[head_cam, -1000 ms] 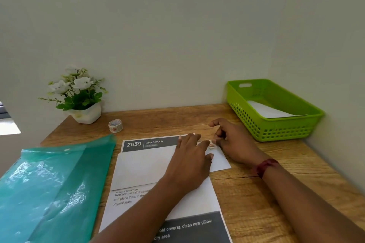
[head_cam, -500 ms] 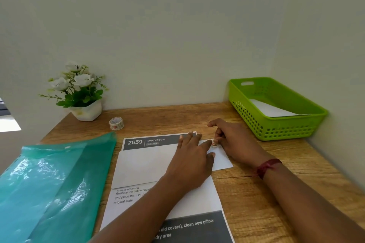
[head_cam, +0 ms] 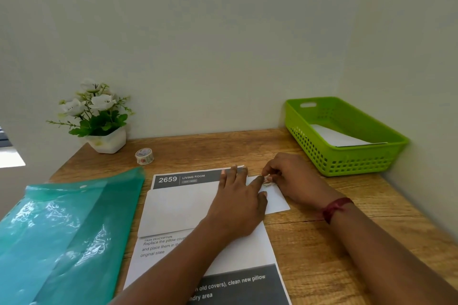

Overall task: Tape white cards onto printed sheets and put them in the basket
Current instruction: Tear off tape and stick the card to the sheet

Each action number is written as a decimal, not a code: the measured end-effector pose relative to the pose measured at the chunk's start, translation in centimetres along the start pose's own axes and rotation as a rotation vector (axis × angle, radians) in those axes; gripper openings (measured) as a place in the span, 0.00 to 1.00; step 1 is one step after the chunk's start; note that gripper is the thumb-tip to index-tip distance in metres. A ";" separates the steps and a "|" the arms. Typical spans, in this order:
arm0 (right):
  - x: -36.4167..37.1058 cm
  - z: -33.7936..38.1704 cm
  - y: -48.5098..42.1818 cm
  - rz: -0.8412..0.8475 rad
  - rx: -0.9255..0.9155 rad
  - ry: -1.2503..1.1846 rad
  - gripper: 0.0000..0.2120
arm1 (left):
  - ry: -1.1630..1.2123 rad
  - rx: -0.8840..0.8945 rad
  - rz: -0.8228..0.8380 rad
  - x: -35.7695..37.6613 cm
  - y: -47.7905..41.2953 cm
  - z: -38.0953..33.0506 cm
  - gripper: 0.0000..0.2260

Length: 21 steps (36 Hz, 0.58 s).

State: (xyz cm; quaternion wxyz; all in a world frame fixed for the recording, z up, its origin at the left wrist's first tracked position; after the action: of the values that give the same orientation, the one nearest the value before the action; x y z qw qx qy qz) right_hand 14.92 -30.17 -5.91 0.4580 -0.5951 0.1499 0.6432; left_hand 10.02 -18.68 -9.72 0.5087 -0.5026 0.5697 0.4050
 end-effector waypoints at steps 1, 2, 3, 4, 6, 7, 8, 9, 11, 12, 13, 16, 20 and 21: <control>0.0 0.1 0.0 0.027 -0.009 0.023 0.12 | -0.007 0.000 0.000 0.0 0.0 0.0 0.24; 0.0 0.3 0.1 0.059 -0.021 0.042 0.13 | -0.013 0.002 -0.006 0.1 0.0 0.0 0.25; 0.0 0.4 0.2 0.089 -0.034 0.062 0.14 | -0.019 0.006 -0.015 0.1 -0.1 0.0 0.26; 0.0 0.5 0.4 0.120 -0.046 0.087 0.15 | -0.025 0.009 -0.024 0.1 -0.1 0.0 0.27; 0.2 0.7 0.7 0.166 -0.062 0.151 0.17 | -0.033 0.011 -0.039 0.2 0.0 0.1 0.31; 0.2 0.8 0.9 0.179 -0.071 0.186 0.17 | -0.043 0.014 -0.053 0.2 0.0 0.1 0.32; 0.3 0.9 1.1 0.193 -0.079 0.218 0.18 | -0.057 0.018 -0.072 0.1 0.0 0.0 0.35; 0.4 0.9 1.2 0.209 -0.084 0.240 0.18 | -0.075 0.018 -0.092 0.0 0.1 0.0 0.37; 0.3 0.7 1.5 0.242 -0.073 0.254 0.19 | -0.093 0.016 -0.112 -0.3 0.1 0.0 0.39; 0.2 0.7 1.6 0.253 -0.068 0.255 0.19 | -0.093 0.016 -0.113 -0.4 0.1 0.0 0.39; 0.1 0.7 1.7 0.261 -0.067 0.257 0.19 | -0.094 0.018 -0.112 -0.5 0.2 -0.1 0.40; -0.1 0.9 2.0 0.274 -0.059 0.240 0.18 | -0.087 0.036 -0.132 -1.1 0.6 -0.6 0.36; -0.2 0.9 2.0 0.297 -0.035 0.222 0.17 | -0.013 0.098 -0.204 -1.8 1.0 -1.3 0.19; -0.2 0.9 2.0 0.294 -0.027 0.217 0.17 | 0.008 0.113 -0.220 -1.9 1.1 -1.4 0.18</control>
State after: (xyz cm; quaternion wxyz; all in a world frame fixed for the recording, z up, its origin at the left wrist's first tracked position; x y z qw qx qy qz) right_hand 12.81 -30.71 -6.18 0.3321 -0.6387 0.2754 0.6371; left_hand 8.67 -19.57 -7.66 0.5754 -0.5341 0.5350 0.3121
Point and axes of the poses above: each hand's wrist, its own y-axis away from the middle knuckle, its own x-axis out of the palm, z = x × y, the point moved 7 cm from there along -y, towards the middle knuckle, and after that the axes turned 8 degrees about -x, right-handed, at the moved point
